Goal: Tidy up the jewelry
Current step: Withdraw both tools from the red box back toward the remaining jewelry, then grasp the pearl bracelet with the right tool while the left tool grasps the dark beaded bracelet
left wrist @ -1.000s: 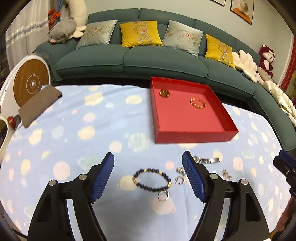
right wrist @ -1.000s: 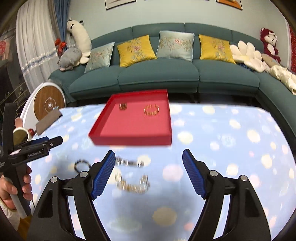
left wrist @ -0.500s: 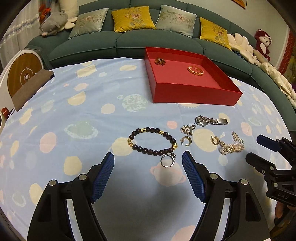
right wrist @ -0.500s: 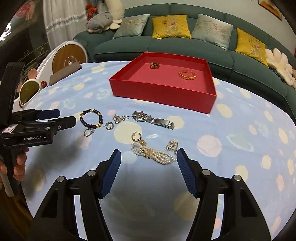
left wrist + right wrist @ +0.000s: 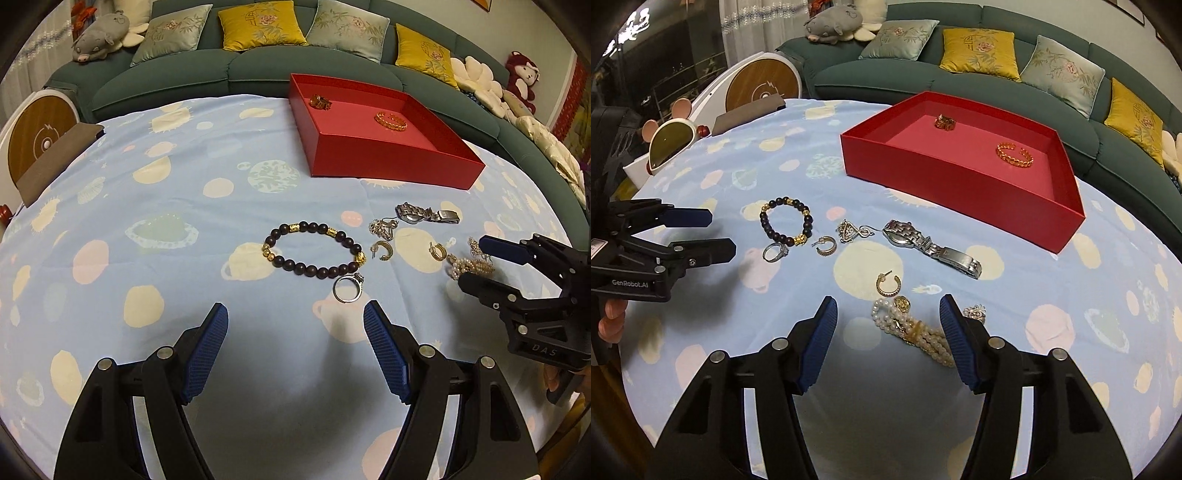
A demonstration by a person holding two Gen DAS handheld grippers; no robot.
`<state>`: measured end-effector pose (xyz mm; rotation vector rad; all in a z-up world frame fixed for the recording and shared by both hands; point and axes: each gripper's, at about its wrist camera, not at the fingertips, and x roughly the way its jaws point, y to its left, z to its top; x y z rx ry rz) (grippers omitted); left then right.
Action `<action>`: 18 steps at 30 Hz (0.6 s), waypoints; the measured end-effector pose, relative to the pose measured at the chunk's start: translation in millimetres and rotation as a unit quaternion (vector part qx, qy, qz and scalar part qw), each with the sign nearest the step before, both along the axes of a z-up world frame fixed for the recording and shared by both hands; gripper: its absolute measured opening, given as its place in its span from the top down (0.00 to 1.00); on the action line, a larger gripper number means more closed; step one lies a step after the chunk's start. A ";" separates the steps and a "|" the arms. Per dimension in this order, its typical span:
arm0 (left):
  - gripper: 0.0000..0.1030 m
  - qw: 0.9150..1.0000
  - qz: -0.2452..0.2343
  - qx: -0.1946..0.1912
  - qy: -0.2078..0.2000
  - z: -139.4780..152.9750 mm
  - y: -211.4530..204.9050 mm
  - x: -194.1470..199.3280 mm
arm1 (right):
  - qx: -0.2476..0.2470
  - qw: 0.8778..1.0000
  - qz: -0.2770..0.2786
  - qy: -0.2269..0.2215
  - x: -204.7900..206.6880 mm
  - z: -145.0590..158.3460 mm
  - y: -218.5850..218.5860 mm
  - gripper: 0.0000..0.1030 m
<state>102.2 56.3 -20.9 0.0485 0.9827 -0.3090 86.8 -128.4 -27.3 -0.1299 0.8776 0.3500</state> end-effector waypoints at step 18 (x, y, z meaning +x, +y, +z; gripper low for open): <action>0.29 0.999 0.018 -0.024 0.029 -9.0 0.1 15.1 | 0.014 0.998 -0.036 0.057 -6.6 -14.2 -18.8 0.86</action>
